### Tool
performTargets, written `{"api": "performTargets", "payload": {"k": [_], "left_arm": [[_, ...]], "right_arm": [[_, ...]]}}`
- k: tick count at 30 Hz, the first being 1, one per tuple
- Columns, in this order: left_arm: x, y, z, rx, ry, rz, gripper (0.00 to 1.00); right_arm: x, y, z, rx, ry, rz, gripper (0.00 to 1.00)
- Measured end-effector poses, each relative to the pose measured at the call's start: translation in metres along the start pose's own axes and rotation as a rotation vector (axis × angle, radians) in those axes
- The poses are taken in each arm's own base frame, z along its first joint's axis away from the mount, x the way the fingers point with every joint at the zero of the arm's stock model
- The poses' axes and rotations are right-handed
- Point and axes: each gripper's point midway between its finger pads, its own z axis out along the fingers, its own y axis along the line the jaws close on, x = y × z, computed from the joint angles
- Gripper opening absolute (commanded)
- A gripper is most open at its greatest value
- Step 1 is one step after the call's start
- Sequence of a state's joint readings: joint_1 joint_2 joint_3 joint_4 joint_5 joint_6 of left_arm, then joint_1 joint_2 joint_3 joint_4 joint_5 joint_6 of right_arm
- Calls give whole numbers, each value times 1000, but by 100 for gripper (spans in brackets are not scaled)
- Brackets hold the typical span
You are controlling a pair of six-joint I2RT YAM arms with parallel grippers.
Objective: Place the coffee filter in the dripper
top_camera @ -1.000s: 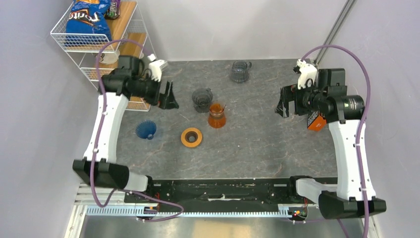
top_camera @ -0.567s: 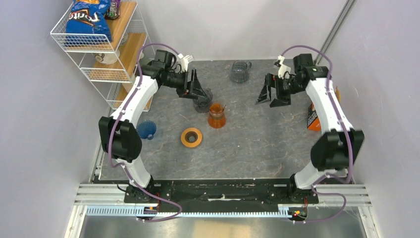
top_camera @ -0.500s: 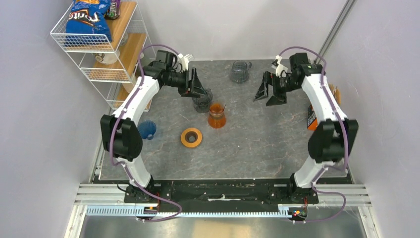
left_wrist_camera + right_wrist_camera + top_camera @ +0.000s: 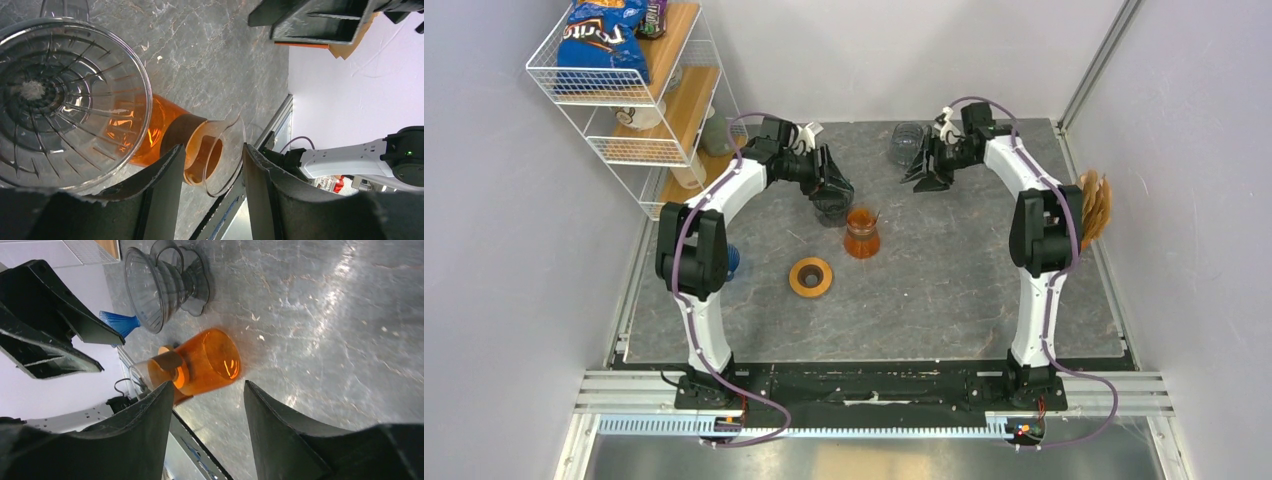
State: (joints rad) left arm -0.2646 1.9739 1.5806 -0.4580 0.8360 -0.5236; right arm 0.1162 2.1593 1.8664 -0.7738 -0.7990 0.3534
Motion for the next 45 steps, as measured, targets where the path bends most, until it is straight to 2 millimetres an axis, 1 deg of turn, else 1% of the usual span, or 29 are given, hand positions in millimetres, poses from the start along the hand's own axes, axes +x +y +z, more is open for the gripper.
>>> {"api": "performTargets", "payload": {"k": [4, 8, 13, 17, 21, 24, 28, 30, 33, 37, 40, 42, 45], "left_arm": [[-1, 5, 7, 8, 3, -7, 53], [1, 8, 10, 19, 10, -12, 53], [15, 13, 16, 29, 40, -30, 53], [29, 14, 23, 41, 69, -55, 54], [41, 14, 31, 51, 92, -77, 54], [49, 10, 36, 67, 110, -76, 54], [64, 3, 41, 83, 138, -65, 54], [71, -1, 43, 86, 151, -58, 54], [88, -7, 46, 90, 180, -48, 54], [107, -12, 48, 96, 211, -38, 58], [118, -14, 47, 94, 226, -38, 61], [121, -15, 45, 94, 229, -37, 64], [123, -16, 43, 94, 226, -34, 71]], "right_arm": [[2, -2, 29, -31, 25, 27, 60], [5, -1, 49, -59, 43, 48, 60], [7, 9, 62, -100, 45, 60, 56], [13, 14, 70, -126, 58, 81, 54], [26, 10, 76, -133, 90, 118, 51], [39, 3, 79, -130, 123, 151, 50], [62, -1, 73, -120, 160, 192, 50], [72, 0, 66, -118, 172, 200, 49], [90, 8, 49, -125, 185, 198, 49], [112, 17, 31, -126, 192, 193, 49], [132, 17, 20, -121, 210, 199, 48], [144, 14, 17, -115, 223, 208, 48], [161, 8, 14, -101, 247, 234, 48]]}}
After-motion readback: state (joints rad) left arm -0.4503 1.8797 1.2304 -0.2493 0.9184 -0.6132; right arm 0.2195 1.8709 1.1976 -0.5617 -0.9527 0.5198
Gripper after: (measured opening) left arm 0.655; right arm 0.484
